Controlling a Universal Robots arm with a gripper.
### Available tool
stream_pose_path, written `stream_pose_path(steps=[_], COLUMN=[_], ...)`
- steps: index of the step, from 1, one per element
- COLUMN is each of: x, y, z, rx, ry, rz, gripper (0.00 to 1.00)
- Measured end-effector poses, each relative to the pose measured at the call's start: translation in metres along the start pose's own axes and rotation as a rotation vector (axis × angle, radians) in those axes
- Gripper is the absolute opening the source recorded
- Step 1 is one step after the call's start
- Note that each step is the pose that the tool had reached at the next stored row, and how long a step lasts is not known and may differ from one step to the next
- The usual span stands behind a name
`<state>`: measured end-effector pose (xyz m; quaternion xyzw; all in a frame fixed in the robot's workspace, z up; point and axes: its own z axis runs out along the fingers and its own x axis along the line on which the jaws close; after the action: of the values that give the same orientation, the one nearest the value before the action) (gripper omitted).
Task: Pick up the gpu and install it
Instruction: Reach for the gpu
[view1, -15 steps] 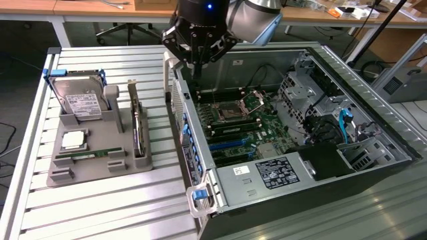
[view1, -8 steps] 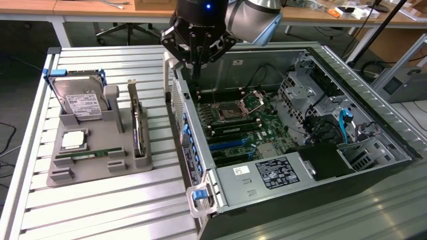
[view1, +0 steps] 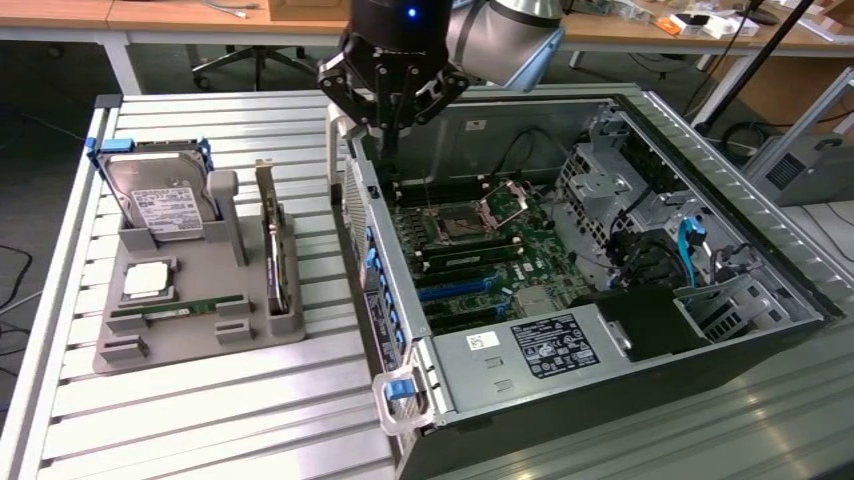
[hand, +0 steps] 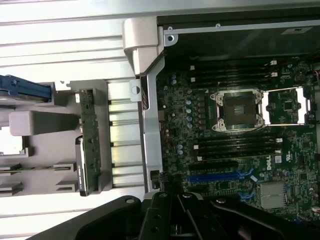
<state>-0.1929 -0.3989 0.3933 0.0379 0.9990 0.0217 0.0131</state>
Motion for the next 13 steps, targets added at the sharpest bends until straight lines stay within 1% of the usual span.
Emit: stream_pose_path(steps=[13], x=[0.0055], y=[-0.0004], z=[-0.0002], rx=[0.0], ry=[0.0], rz=[0.0], gripper=[0.11])
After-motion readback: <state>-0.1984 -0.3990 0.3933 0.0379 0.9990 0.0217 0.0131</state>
